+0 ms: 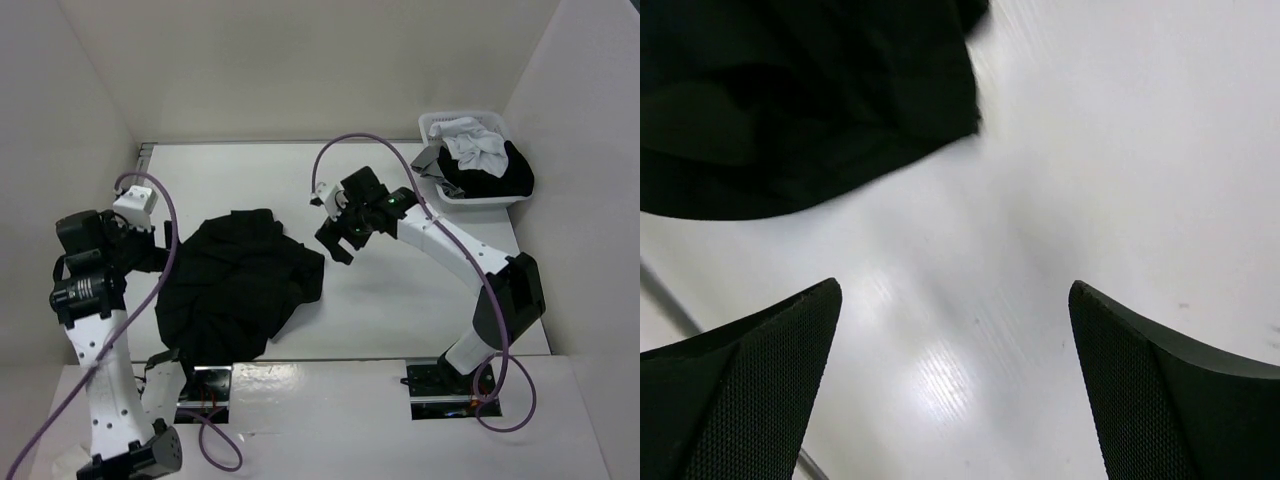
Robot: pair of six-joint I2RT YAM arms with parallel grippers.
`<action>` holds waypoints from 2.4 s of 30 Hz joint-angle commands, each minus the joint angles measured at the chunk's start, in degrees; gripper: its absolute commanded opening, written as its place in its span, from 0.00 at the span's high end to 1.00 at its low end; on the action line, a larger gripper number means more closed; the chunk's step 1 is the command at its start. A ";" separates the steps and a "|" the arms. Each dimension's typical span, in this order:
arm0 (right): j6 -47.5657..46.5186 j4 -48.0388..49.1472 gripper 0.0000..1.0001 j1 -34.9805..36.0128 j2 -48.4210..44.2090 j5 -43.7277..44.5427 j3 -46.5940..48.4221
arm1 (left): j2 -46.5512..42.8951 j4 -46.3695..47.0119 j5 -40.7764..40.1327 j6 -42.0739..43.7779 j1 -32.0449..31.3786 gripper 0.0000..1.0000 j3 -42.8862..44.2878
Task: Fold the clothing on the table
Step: Move the skirt to the center of the board, then flatten the skirt out
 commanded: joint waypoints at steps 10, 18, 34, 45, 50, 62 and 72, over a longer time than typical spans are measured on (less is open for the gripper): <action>1.04 9.56 0.02 -2.10 6.69 5.65 -1.42 | 15.04 -1.97 -3.94 0.63 -0.25 0.00 5.75; 1.57 11.76 0.02 -2.10 15.23 -0.51 2.97 | 11.98 -6.63 -11.50 0.63 -0.25 0.00 8.75; 1.57 9.74 0.13 1.14 25.34 -10.71 10.54 | 3.19 -12.52 -13.79 1.68 -0.25 0.00 8.13; -0.54 9.73 0.41 2.91 28.41 -11.77 6.50 | 2.13 -13.58 -13.80 2.21 -0.25 0.00 6.29; -0.54 9.74 0.92 2.91 29.82 -9.84 6.49 | 2.13 -13.58 -12.75 3.26 -0.25 0.00 6.29; 9.28 9.65 1.00 -4.82 29.82 -6.41 21.41 | 7.31 -12.88 -0.88 10.91 -0.25 0.00 6.29; 15.28 8.33 1.00 -11.33 31.40 -3.79 29.08 | 17.24 -6.03 5.72 7.93 -7.09 0.00 7.34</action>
